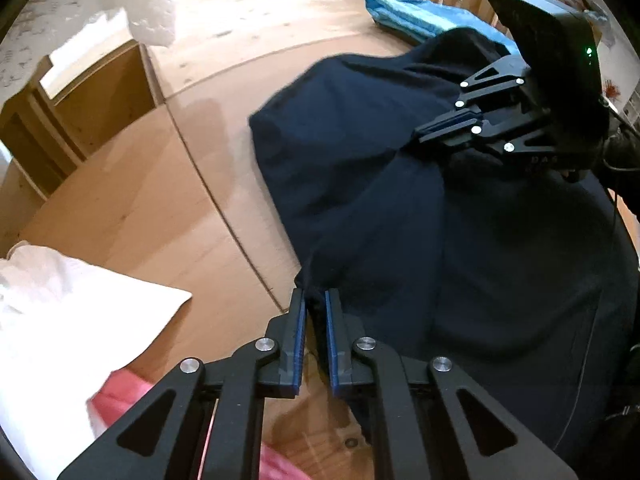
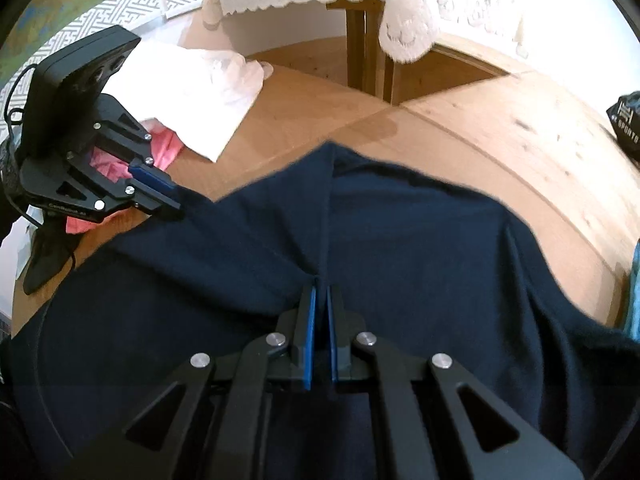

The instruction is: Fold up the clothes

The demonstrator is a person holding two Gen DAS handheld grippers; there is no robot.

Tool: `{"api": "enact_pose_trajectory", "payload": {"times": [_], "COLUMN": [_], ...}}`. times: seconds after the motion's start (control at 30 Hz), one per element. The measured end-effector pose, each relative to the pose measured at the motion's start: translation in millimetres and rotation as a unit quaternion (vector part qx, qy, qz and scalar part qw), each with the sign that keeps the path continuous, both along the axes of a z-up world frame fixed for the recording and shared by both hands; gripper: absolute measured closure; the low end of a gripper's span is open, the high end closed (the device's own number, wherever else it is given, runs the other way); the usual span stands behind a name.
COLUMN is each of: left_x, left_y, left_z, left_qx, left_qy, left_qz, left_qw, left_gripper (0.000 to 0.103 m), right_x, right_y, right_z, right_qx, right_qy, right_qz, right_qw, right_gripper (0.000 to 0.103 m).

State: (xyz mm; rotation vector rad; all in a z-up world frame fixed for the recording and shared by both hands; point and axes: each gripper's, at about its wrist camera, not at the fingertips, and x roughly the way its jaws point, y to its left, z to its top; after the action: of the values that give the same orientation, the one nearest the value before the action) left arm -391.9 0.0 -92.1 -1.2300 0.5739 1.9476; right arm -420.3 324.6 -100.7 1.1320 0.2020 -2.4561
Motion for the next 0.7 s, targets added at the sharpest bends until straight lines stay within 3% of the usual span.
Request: {"api": "enact_pose_trajectory", "payload": {"times": [0.17,0.33,0.5,0.6,0.63,0.7], "left_x": [12,36,61,77,82,94], "left_y": [-29,-32,-34,-26,-19,-5], "left_z": [37,52,65,61,56,42], "left_qx": [0.028,0.037,0.043,0.049,0.054,0.049], "left_qy": [0.032,0.055,0.071,0.046,0.023,-0.023], "left_qz": [0.023,0.007,-0.013,-0.044,-0.059,-0.090], "left_qw": [0.9988,0.9978,0.9965,0.9968,0.9965,0.9945], "left_gripper": [0.094,0.094,0.095,0.094,0.093,0.086], "right_x": [-6,-15,-12,-1,5,16], "right_y": [-10,-29,-34,-26,-20,-9], "right_z": [17,53,60,47,36,9], "right_qx": [-0.002,-0.011,0.006,0.019,0.030,0.070], "right_qy": [0.020,0.065,0.078,0.063,0.040,-0.012], "right_qz": [0.003,0.017,0.027,0.030,0.035,0.034], "right_qw": [1.000,0.998,0.997,0.997,0.998,0.997], "right_gripper": [0.097,0.097,0.097,0.097,0.095,0.080]}}
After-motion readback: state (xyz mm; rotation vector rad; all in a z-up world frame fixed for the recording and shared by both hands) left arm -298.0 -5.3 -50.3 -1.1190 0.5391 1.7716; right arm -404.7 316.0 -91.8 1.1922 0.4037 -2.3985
